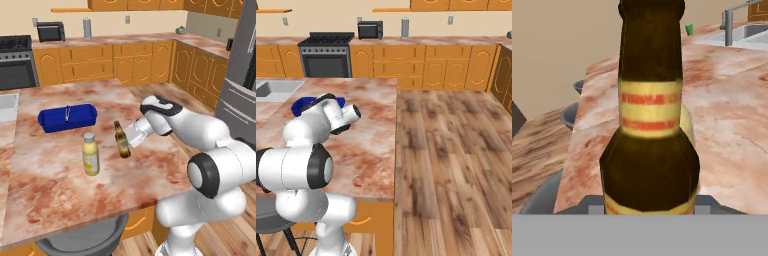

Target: Place the drinks on the dining counter in a tight cluster.

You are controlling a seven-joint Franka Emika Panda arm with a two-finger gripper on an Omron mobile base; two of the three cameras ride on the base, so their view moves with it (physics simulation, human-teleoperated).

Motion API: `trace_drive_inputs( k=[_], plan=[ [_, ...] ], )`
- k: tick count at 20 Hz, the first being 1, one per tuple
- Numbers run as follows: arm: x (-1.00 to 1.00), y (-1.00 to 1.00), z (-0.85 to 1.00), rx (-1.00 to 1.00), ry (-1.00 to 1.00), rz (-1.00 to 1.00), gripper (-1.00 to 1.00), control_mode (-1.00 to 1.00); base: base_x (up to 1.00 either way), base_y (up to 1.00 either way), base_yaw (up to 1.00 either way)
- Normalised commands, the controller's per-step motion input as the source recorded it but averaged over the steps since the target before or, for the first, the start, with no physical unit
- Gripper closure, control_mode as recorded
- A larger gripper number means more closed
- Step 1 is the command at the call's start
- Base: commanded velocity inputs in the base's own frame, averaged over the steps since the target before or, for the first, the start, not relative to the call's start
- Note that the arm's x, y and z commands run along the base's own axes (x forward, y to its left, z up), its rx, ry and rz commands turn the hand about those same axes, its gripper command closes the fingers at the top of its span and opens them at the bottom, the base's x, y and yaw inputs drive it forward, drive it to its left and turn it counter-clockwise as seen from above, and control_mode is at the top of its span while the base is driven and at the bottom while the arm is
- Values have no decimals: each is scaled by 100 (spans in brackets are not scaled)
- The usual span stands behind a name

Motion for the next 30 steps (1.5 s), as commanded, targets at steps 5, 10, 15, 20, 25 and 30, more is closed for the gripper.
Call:
trace_drive_inputs(
  k=[5,10,15,20,25,30],
  plan=[
    [0,9,-27,23,-8,16,100,-100,0,0,0],
    [-1,18,-13,3,-18,1,100,-100,0,0,0],
    [-5,23,-31,-1,-13,-1,100,-100,0,0,0],
    [10,27,-43,0,-1,-1,100,-100,0,0,0],
    [32,7,-26,0,0,-11,100,-100,0,0,0],
    [43,4,-12,0,0,-12,100,-100,0,0,0]
  ],
)
